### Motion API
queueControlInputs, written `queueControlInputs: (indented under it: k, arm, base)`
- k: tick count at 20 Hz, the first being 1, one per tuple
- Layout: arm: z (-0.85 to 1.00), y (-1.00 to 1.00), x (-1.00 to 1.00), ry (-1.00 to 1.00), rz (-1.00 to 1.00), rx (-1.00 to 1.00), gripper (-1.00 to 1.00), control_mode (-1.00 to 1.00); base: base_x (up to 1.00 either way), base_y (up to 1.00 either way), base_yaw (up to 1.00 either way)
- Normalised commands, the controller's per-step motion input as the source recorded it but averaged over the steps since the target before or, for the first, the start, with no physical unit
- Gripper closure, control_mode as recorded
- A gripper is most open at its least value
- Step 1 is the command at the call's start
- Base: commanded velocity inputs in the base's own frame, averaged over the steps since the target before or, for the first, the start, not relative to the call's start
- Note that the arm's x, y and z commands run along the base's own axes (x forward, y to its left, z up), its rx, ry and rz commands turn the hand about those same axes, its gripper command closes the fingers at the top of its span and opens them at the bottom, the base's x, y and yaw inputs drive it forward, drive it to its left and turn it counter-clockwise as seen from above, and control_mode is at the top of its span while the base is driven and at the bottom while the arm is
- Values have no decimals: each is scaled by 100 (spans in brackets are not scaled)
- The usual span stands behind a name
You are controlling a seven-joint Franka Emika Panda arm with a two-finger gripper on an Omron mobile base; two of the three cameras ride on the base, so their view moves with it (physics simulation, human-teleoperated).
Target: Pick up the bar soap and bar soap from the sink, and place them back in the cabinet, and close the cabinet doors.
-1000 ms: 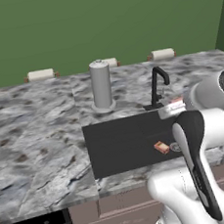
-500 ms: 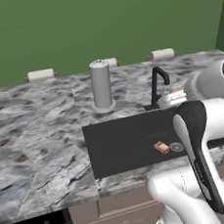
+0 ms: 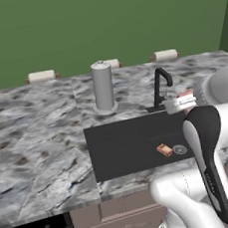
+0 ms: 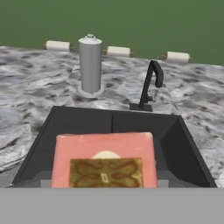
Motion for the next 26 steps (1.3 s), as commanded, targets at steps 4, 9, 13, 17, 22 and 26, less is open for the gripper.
queueControlInputs:
  k: [4,9,13,17,22,26]
  arm:
    - [15,0,-28,-11,-13,0,100,-100]
    - [15,0,-2,-10,-19,0,100,-100]
    - [2,0,9,-2,-1,0,100,-100]
    - [0,0,17,0,0,0,100,-100]
    - [0,0,18,0,2,0,100,-100]
    - [0,0,7,0,6,0,100,-100]
  base:
    - [0,0,0]
    - [0,0,0]
    - [0,0,0]
    - [0,0,0]
    - [0,0,0]
    - [0,0,0]
